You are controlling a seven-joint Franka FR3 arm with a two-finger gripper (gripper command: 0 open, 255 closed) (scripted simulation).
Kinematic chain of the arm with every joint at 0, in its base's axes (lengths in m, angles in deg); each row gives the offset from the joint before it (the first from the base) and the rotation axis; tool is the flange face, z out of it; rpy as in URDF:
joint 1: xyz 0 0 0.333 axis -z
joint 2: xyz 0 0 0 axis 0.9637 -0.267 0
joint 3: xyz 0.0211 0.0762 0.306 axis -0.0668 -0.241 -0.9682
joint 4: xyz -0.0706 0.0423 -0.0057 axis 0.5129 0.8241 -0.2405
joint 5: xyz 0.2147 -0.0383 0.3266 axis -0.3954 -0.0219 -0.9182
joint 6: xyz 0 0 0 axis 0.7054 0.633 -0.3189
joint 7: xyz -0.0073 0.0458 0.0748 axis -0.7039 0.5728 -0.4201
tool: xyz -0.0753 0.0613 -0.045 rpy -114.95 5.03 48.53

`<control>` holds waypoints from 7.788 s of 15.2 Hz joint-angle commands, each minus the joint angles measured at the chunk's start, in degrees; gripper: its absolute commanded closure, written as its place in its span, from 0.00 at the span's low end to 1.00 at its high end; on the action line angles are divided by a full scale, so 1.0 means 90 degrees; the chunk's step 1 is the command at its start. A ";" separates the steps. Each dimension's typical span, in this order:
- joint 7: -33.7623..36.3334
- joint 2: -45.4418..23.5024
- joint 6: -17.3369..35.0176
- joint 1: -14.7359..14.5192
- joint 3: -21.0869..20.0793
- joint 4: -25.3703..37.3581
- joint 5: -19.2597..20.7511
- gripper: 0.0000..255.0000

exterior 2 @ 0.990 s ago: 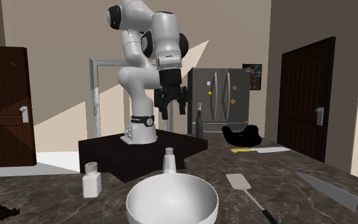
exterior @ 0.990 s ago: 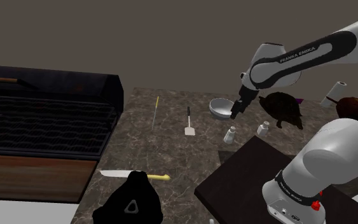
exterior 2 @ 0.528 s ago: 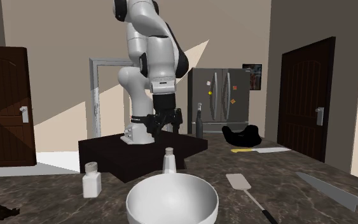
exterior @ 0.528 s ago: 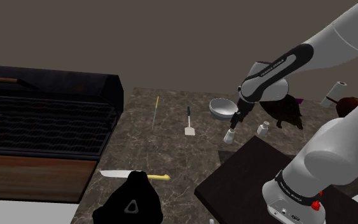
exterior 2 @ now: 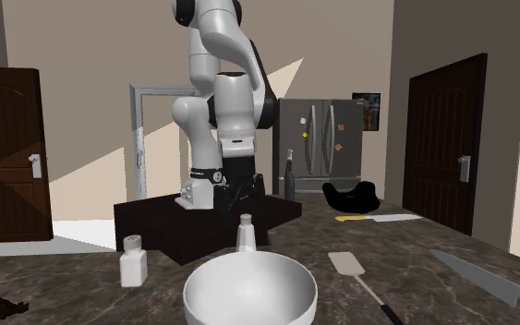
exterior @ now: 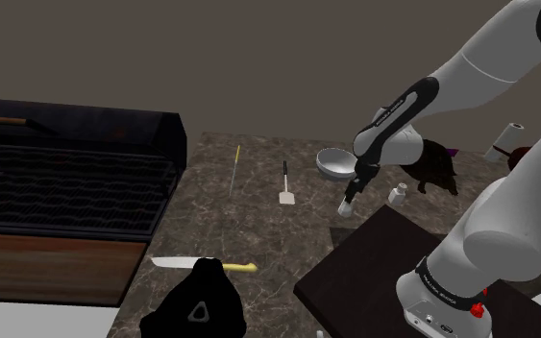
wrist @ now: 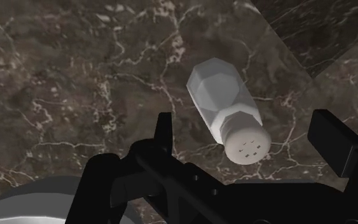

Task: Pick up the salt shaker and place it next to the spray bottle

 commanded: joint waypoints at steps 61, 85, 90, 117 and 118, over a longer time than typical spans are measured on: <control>0.1733 0.3700 -0.4996 0.0871 -0.0861 0.1475 0.1823 1.00; 0.3197 0.4883 -0.6508 0.0353 -0.2300 0.1841 0.0989 1.00; 0.3982 0.5135 -0.6530 -0.0013 -0.3033 0.1676 0.0450 1.00; 0.7199 0.3716 -0.5334 -0.1049 -0.6384 0.2560 -0.1393 1.00; 0.7191 0.3699 -0.5246 -0.1053 -0.6411 0.2489 -0.1412 1.00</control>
